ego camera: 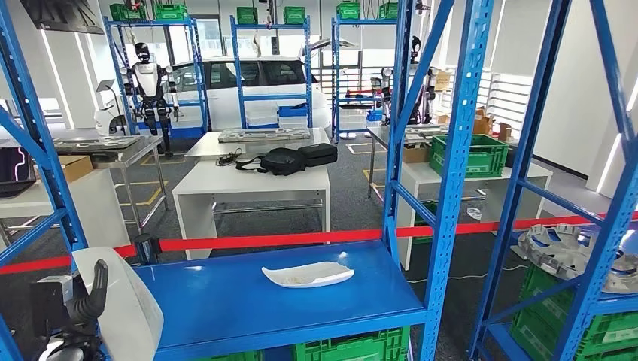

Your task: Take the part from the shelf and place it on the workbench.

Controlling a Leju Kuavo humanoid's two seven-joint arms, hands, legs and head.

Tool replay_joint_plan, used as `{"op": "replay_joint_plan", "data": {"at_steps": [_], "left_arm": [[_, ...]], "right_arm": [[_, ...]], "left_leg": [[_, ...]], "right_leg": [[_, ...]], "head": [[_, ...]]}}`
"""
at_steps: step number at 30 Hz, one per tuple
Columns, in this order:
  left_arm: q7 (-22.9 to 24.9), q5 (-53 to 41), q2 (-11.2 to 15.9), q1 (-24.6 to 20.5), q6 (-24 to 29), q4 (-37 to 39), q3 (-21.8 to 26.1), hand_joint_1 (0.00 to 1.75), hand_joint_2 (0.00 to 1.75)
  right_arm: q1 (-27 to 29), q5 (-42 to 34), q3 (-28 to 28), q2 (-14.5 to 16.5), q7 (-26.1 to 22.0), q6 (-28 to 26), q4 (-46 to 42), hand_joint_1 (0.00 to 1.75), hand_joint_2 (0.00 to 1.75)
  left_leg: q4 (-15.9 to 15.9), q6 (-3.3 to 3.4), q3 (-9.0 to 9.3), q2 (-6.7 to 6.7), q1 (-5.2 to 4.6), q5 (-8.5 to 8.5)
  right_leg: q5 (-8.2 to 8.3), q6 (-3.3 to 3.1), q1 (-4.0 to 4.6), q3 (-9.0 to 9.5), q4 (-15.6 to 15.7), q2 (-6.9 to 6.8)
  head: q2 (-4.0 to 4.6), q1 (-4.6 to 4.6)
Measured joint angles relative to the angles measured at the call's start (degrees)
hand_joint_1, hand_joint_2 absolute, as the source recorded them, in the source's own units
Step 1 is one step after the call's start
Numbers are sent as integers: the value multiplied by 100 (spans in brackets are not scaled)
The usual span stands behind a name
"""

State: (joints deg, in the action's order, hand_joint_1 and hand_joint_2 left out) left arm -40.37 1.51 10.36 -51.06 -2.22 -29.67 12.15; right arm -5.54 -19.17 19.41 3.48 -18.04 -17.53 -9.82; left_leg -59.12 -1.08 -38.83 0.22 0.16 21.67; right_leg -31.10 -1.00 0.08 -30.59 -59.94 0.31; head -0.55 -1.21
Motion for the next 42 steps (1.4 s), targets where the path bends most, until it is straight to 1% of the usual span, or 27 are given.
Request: {"op": "replay_joint_plan", "data": {"at_steps": [2,3,5,7,8,10,12,14,15,17,18,20,22,23,24,25,26,27,29,31,33,34,36,38,39,40,42], "left_arm": [[-1,-26,7,-6,3,16,0,175,175],[0,-33,12,-7,2,30,0,175,175],[0,-43,22,-18,2,60,-2,175,175],[1,-56,14,-32,5,91,-16,175,175],[1,-62,4,-34,12,109,-28,175,175],[2,-78,-22,-34,28,137,-59,175,175],[1,-92,-48,-41,36,136,-90,175,175],[-2,-105,-81,-58,34,118,-114,175,175],[-1,-109,-94,-67,33,114,-121,175,175],[1,-111,-116,-74,32,124,-129,175,175],[2,-112,-131,-78,32,130,-131,175,175],[2,-112,-162,-83,32,134,-134,175,175],[1,-111,-178,-80,32,138,-136,175,175],[1,-110,-180,-74,32,144,-136,175,175],[1,-110,-181,-65,30,149,-136,175,175],[2,-109,-181,-56,27,154,-136,175,175],[2,-109,-181,-46,22,156,-136,175,175],[1,-109,-181,-39,13,155,-136,175,175],[-2,-109,-178,-36,-9,143,-136,175,175],[-3,-109,-183,-39,-30,137,-136,175,175],[0,-109,-190,-39,-36,144,-137,175,175],[1,-109,-188,-37,-36,148,-137,175,175],[2,-109,-186,-39,-35,157,-137,175,175],[2,-109,-193,-35,-33,169,-138,175,175],[2,-109,-197,-29,-32,178,-138,175,175],[2,-109,-201,-24,-30,185,-138,175,175],[1,-109,-208,-25,-27,190,-138,175,175]], "right_arm": [[-5,0,0,2,8,4,-2,0,0],[-9,-1,-1,1,14,6,-2,0,0],[-17,-5,-2,0,22,7,-2,0,0],[-15,-14,-2,-2,7,7,-2,0,0],[-9,-18,-2,-2,-7,7,-2,0,0],[2,-21,-2,-2,-33,7,-2,0,0],[8,-22,-2,-3,-42,7,-2,0,0],[14,-23,-4,-4,-44,5,-2,0,0],[19,-25,-5,-4,-44,3,-2,0,0],[43,-26,-8,-5,-45,1,-2,0,0],[62,-27,-8,-5,-45,-1,-2,0,0],[89,-27,-9,-5,-46,-2,-2,0,0],[91,-26,-9,-4,-47,1,-2,0,0],[89,-26,-9,-5,-46,2,-2,0,0],[88,-26,-9,-5,-46,3,-2,0,0],[87,-26,-9,-7,-45,3,-2,0,0],[83,-25,-9,-8,-42,3,-2,0,0],[74,-23,-9,-10,-37,3,-2,0,0],[56,-22,-9,-16,-28,1,-2,0,0],[49,-23,-9,-20,-24,-5,-2,0,0],[52,-28,-11,-20,-23,-10,-2,0,0],[53,-33,-14,-21,-25,-11,-2,0,0],[54,-50,-23,-25,-34,-13,-2,0,0],[61,-63,-30,-25,-43,-16,-2,0,0],[63,-67,-31,-24,-45,-22,-2,0,0],[64,-68,-33,-24,-45,-30,-2,0,0],[65,-70,-35,-24,-47,-44,-2,0,0]], "left_leg": [[18,-70,-11,0,15,-72],[-23,-103,-52,-4,23,-2],[-400,-163,-193,-12,44,447],[-1094,-212,-331,-13,55,977],[-1390,-228,-347,-13,60,1079],[-1521,-239,-152,-12,71,914],[-934,-225,404,-13,79,745],[-180,-161,927,-27,51,881],[26,-113,1028,-34,28,958],[112,9,974,-32,7,883],[120,67,934,-20,8,816],[141,158,793,-1,23,648],[130,195,588,-3,8,479],[123,199,474,-4,-1,395],[112,198,362,-5,-9,315],[98,192,254,-6,-14,241],[78,181,150,-8,-16,169],[56,164,66,-7,-16,107],[21,111,-41,2,-23,-1],[38,44,-64,10,-22,-104],[56,-24,-93,2,-13,-139],[-15,-61,-136,-5,-8,-14],[-492,-139,-273,-15,11,541],[-1250,-200,-399,-14,30,1033],[-1529,-216,-402,-14,38,1082],[-1648,-224,-330,-13,45,1012],[-1298,-224,101,-13,57,745]], "right_leg": [[87,-72,-2,-60,35,-11],[152,-113,-10,-103,44,-21],[304,-177,-35,-234,69,-40],[451,-193,-36,-402,68,-46],[526,-187,-35,-494,65,-50],[676,-169,-36,-685,62,-56],[822,-131,-33,-848,56,-54],[955,-67,-26,-933,61,-47],[1026,-30,-29,-949,84,-44],[1160,52,-49,-966,150,-36],[1128,84,-59,-997,139,-31],[686,125,-70,-1144,-211,-23],[51,136,-65,-1336,-967,-21],[-97,132,-59,-1379,-1322,-21],[-95,120,-48,-1347,-1541,-21],[19,102,-35,-1224,-1573,-20],[166,78,-19,-996,-1409,-20],[231,49,-3,-683,-1074,-18],[100,-3,33,-96,-269,-10],[-32,-39,61,97,103,-8],[76,-92,50,25,123,-25],[149,-129,37,-27,138,-34],[307,-178,17,-169,152,-51],[464,-187,14,-348,144,-58],[540,-182,14,-446,137,-62],[613,-173,12,-546,128,-64],[744,-144,6,-726,102,-66]], "head": [[1,3],[1,10],[2,20],[1,29],[1,32],[0,35],[0,39],[0,37],[0,34],[0,30],[1,28],[1,19],[1,6],[1,3],[0,0],[1,-1],[1,-3],[1,-6],[0,-5],[0,-1],[2,0],[2,3],[3,13],[1,19],[1,20],[1,21],[1,23]]}}
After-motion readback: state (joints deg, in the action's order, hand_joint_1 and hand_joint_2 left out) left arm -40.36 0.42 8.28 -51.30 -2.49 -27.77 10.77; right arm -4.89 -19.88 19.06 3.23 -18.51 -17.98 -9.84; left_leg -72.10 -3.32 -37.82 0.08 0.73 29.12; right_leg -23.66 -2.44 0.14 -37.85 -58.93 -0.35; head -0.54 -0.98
